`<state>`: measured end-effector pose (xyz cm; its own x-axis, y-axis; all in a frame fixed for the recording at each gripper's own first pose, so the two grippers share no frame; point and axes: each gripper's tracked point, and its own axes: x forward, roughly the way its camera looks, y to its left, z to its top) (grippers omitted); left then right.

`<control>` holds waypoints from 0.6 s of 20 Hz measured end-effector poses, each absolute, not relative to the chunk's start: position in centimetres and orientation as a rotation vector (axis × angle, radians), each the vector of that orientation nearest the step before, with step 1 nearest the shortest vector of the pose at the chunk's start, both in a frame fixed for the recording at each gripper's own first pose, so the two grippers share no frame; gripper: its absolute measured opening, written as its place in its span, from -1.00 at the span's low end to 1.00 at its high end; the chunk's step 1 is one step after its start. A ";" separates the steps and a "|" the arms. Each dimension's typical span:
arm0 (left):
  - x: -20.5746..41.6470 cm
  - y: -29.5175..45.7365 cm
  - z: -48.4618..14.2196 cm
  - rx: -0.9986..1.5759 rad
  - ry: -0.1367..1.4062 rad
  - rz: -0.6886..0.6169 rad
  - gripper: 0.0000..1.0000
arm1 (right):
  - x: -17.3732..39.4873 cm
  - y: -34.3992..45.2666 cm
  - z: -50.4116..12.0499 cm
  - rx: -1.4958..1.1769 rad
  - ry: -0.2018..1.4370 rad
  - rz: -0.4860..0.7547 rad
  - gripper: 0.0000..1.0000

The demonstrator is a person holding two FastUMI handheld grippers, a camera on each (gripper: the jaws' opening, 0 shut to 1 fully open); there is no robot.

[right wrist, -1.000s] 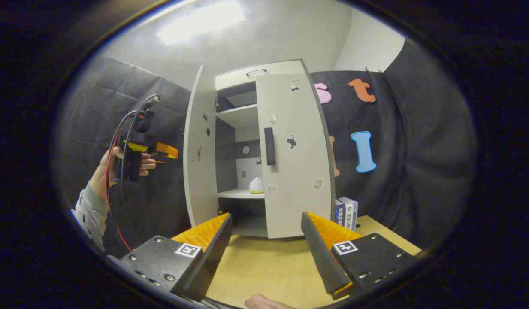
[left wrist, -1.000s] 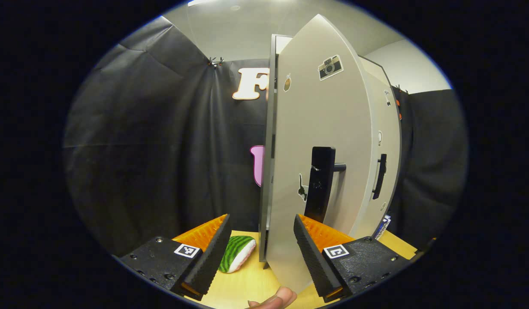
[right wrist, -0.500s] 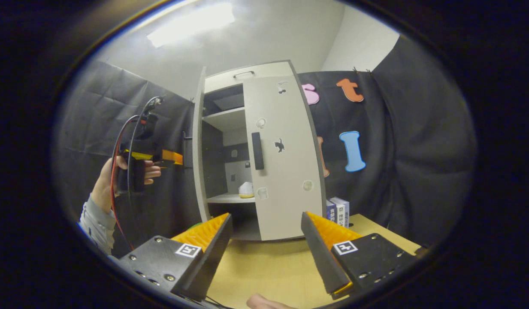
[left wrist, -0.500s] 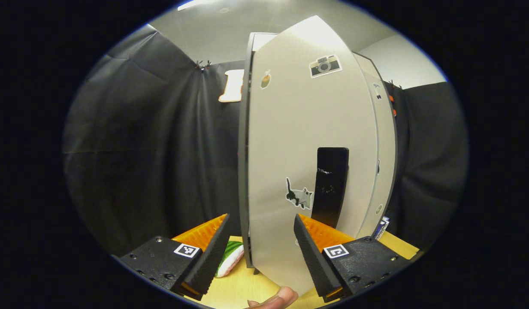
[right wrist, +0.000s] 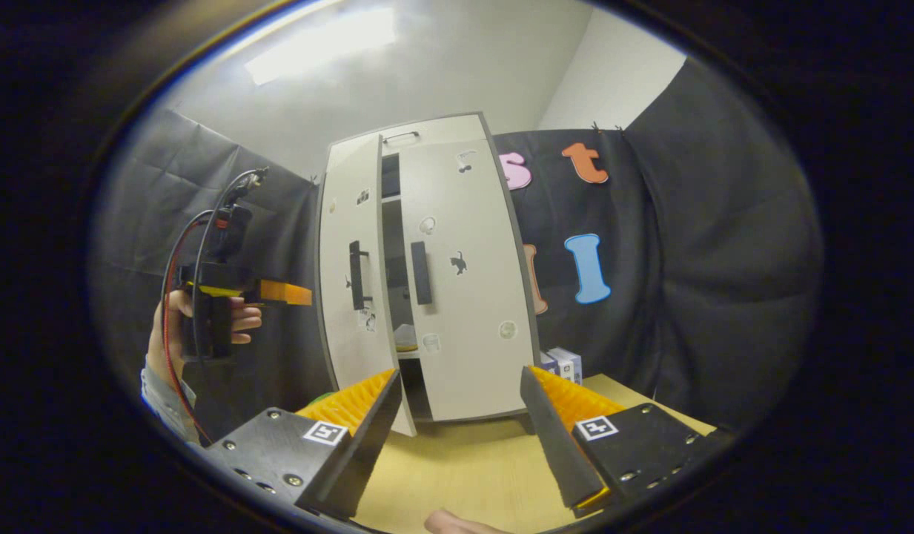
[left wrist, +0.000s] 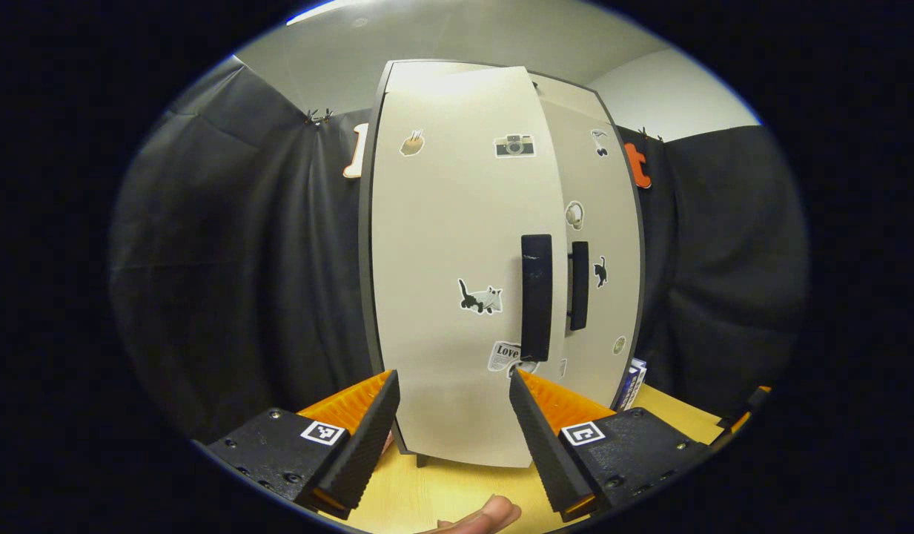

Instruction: Grab one shoe with the right hand and put it into the shoe cabinet, grab the other shoe with the left hand and put it into the shoe cabinet; then close the right door with the right hand and the left door with the left hand.

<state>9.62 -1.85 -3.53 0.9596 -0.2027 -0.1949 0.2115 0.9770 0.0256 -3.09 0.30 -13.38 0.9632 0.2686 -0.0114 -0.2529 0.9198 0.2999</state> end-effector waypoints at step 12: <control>3.4 -2.3 -5.7 0.008 0.217 -0.223 0.79 | -3.7 0.5 -13.7 0.278 0.063 0.274 0.92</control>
<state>3.40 -2.29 -5.67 0.9520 -0.2182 -0.2148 0.2199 0.9754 -0.0164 -3.67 0.49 -13.73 0.9610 0.2754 -0.0238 -0.2581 0.9249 0.2793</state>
